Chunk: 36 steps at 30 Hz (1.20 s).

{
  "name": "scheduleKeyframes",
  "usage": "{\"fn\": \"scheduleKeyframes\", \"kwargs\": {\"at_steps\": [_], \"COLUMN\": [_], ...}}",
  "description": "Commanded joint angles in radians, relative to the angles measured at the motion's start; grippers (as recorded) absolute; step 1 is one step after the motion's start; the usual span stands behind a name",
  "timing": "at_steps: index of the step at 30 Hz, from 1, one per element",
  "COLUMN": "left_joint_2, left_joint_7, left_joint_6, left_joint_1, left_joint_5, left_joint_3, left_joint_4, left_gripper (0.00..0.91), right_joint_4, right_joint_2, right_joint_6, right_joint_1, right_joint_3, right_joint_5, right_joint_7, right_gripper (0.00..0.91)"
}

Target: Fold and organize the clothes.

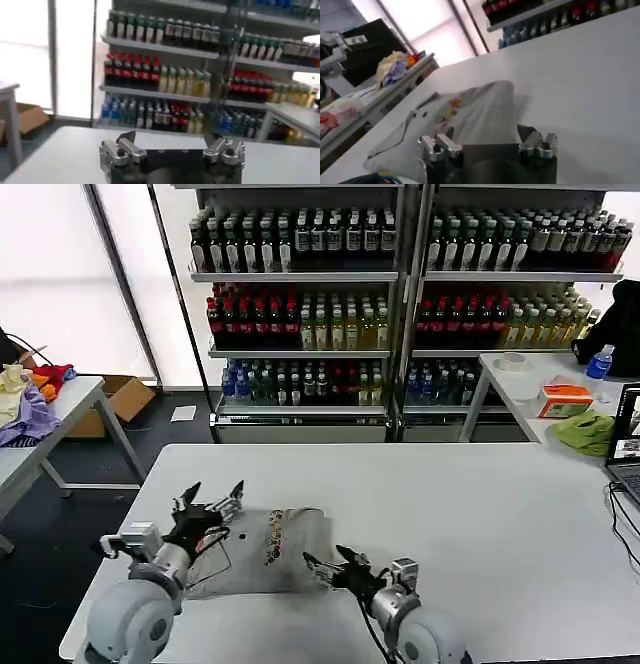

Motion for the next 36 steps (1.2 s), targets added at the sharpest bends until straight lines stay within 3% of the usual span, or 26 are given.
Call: {"fn": "scheduleKeyframes", "kwargs": {"at_steps": [1,20,25,29,36], "left_joint_2": [0.012,-0.02,-0.017,-0.013,-0.019], "left_joint_7": [0.035,-0.014,-0.013,-0.015,-0.018], "left_joint_6": [-0.008,0.012,0.012,0.012,0.012], "left_joint_1": [0.102,0.115,0.121,0.118,0.118], "left_joint_5": [0.016,-0.011,-0.021,-0.028,-0.03], "left_joint_3": [-0.157,-0.177,-0.19,-0.193,-0.189], "left_joint_4": [-0.055,-0.049,-0.051,-0.049,-0.053], "left_gripper": [0.907,0.907,0.907,0.907,0.907], "right_joint_4": [-0.132,0.029,0.082,0.114,0.121], "right_joint_2": [-0.014,-0.092,-0.148,-0.212,-0.231], "right_joint_6": [-0.021,-0.007,-0.045,-0.046,-0.045], "right_joint_1": [0.149,-0.033,-0.088,-0.158,-0.231], "right_joint_3": [-0.14,0.093,0.197,0.31,0.44], "right_joint_5": [0.114,0.084,0.035,-0.061,-0.162], "right_joint_7": [0.03,0.005,-0.041,-0.082,-0.119], "right_gripper": [0.0,0.0,0.0,0.0,0.0]}}
